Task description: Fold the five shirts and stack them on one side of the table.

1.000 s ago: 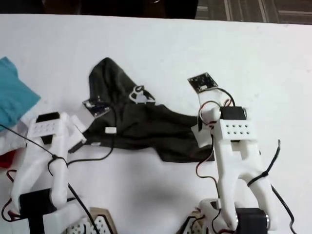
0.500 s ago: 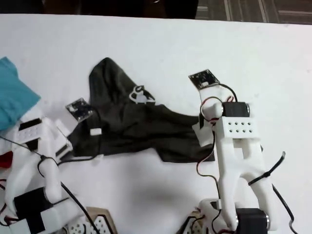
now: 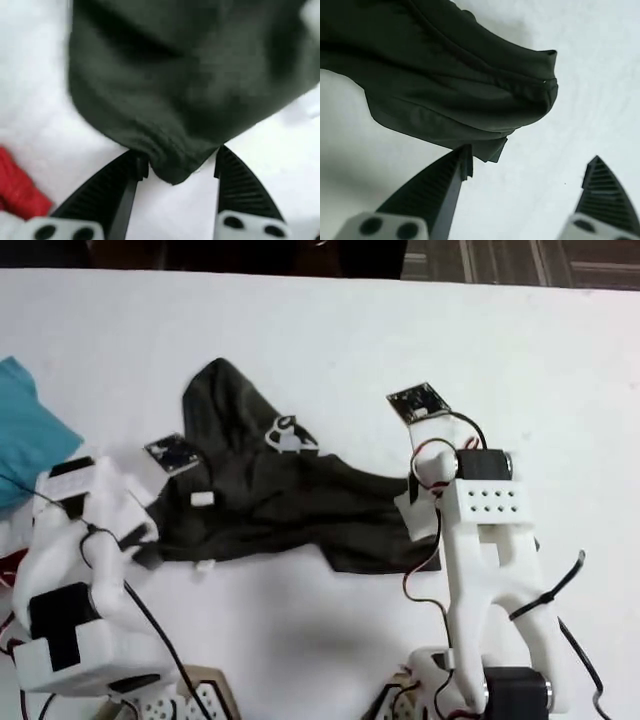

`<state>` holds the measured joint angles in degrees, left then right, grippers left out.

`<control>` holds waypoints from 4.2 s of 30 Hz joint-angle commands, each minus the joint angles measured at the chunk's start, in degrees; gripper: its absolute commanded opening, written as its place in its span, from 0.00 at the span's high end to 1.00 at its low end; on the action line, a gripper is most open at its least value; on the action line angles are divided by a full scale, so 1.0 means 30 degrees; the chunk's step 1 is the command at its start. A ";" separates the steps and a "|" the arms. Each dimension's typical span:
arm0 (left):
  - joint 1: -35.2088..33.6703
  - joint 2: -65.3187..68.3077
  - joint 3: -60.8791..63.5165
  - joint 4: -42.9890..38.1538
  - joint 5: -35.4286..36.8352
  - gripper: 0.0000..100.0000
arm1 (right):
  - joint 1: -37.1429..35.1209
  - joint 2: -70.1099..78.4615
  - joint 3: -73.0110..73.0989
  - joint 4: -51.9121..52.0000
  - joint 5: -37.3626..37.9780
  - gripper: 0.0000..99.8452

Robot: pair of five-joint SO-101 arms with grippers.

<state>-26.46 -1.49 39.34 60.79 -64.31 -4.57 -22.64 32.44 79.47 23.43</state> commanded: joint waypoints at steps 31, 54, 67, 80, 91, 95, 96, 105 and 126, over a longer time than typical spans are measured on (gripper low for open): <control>0.1143 -0.4689 -0.1978 0.2227 0.3692 0.97 | -0.1128 -0.0630 0.3048 -0.1509 0.1260 0.65; 0.1026 -0.4689 -0.1978 0.2344 0.3722 0.97 | -0.0835 1.7568 -1.5326 -0.2447 -0.2520 0.65; 0.1084 -0.4689 -0.1978 0.2227 0.3722 0.97 | 0.0982 2.0967 -2.5172 0.5788 -0.2755 0.60; 0.1114 -0.4689 -0.1978 0.2198 0.3692 0.97 | -0.0630 1.5048 -1.5238 0.5260 -0.1934 0.65; 0.1114 -0.4689 -0.1978 0.2198 0.3692 0.97 | -0.2593 1.1150 -0.4484 -0.2505 -0.2081 0.66; 0.1114 -0.4689 -0.1978 0.2198 0.3604 0.97 | -0.2886 1.2352 -0.4103 -0.2886 -0.3106 0.65; 0.1114 -0.4689 -0.1978 0.2198 0.3604 0.97 | -0.2886 1.2674 -0.4103 -0.2974 -0.3106 0.65; 0.1114 -0.4689 -0.1978 0.2168 0.3575 0.97 | -0.2916 1.1824 -0.3985 -0.2125 -0.3077 0.65; 0.1055 -0.4689 -0.2007 0.2168 0.3604 0.97 | -0.5260 1.3465 -0.2549 -0.3766 -0.2286 0.74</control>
<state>-23.74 -12.92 35.30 67.21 -53.32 -18.99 14.73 26.02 70.42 16.57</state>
